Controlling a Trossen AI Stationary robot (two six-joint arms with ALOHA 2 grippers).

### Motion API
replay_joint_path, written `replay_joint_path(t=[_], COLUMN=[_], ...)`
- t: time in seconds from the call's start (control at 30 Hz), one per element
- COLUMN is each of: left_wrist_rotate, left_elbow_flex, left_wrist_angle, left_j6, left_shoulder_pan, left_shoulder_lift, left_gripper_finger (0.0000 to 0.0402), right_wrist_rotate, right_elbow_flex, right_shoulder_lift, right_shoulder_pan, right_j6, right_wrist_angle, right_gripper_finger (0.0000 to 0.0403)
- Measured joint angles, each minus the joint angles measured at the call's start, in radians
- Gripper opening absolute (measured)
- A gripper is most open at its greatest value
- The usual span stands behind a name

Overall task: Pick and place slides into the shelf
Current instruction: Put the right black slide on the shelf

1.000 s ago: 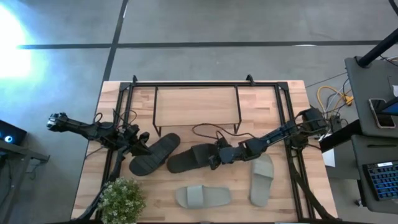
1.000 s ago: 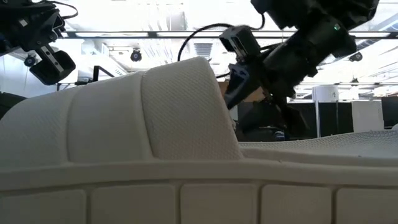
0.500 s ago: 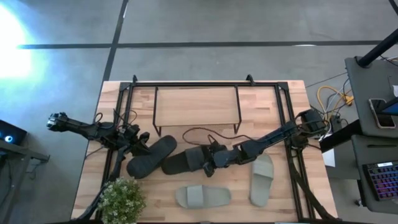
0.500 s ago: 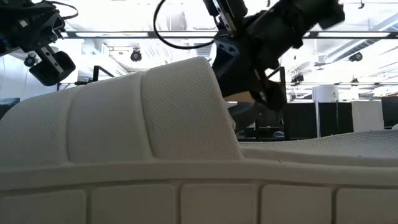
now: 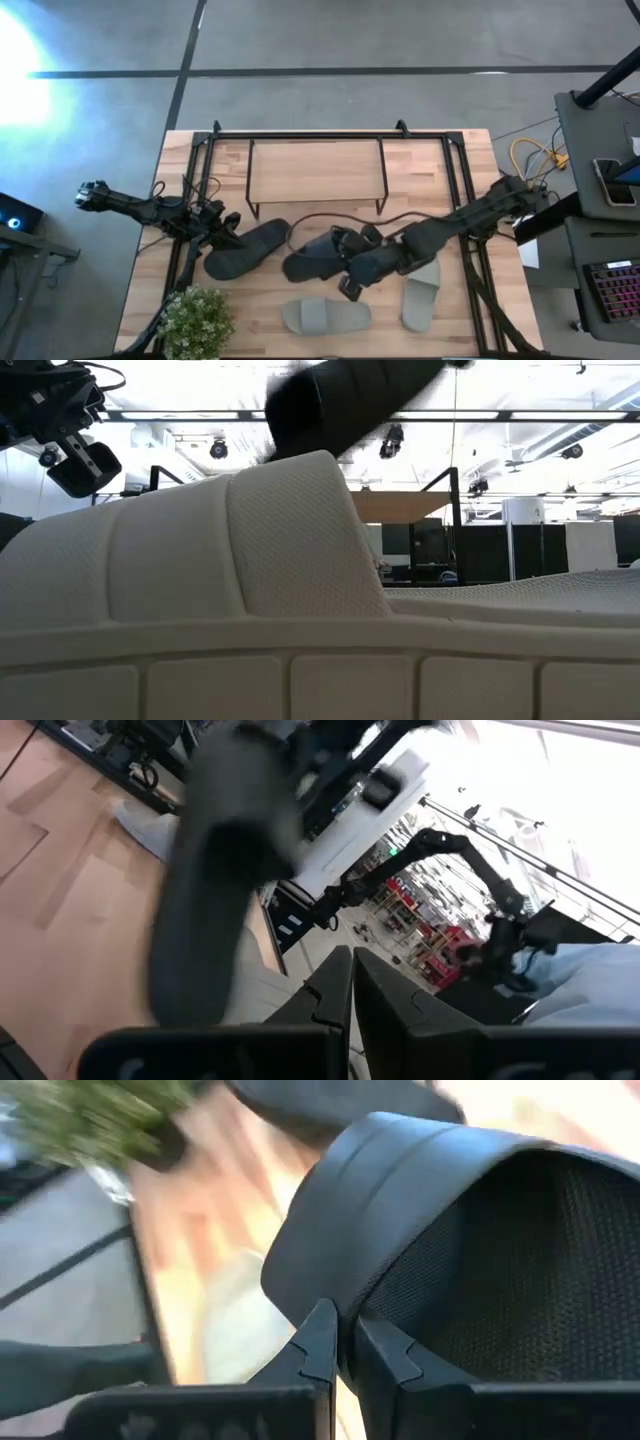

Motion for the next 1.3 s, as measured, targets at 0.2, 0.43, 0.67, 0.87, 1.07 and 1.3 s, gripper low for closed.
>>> replay_joint_path(t=[0.2, 0.43, 0.67, 0.87, 1.07, 1.3], left_wrist_rotate=[0.000, 0.000, -0.018, -0.149, -0.317, -0.408], left_elbow_flex=[-0.002, 0.002, 0.000, 0.025, 0.036, 0.147], left_wrist_angle=[0.000, 0.003, 0.110, 0.217, 0.206, 0.209], left_j6=[0.000, 0.000, 0.000, 0.002, 0.080, 0.266], left_shoulder_pan=[0.000, 0.000, 0.000, 0.000, 0.006, 0.029], left_shoulder_lift=[-0.001, -0.003, -0.007, -0.007, 0.035, 0.150], left_gripper_finger=[0.0000, 0.0000, 0.0000, 0.0000, 0.0000, 0.0000], right_wrist_rotate=[-0.032, -0.198, -0.496, -0.635, -0.696, -0.746], right_elbow_flex=[0.197, 0.368, 0.390, 0.379, 0.380, 0.410], right_shoulder_lift=[-0.004, 0.000, 0.020, 0.084, 0.172, 0.287], right_shoulder_pan=[-0.077, -0.318, -0.566, -0.699, -0.788, -0.909], right_j6=[-0.233, -0.479, -0.589, -0.626, -0.754, -0.892], right_wrist_angle=[-0.133, -0.304, -0.301, -0.314, -0.290, -0.297], right_gripper_finger=[0.0012, 0.0012, 0.0013, 0.0013, 0.0013, 0.0013])
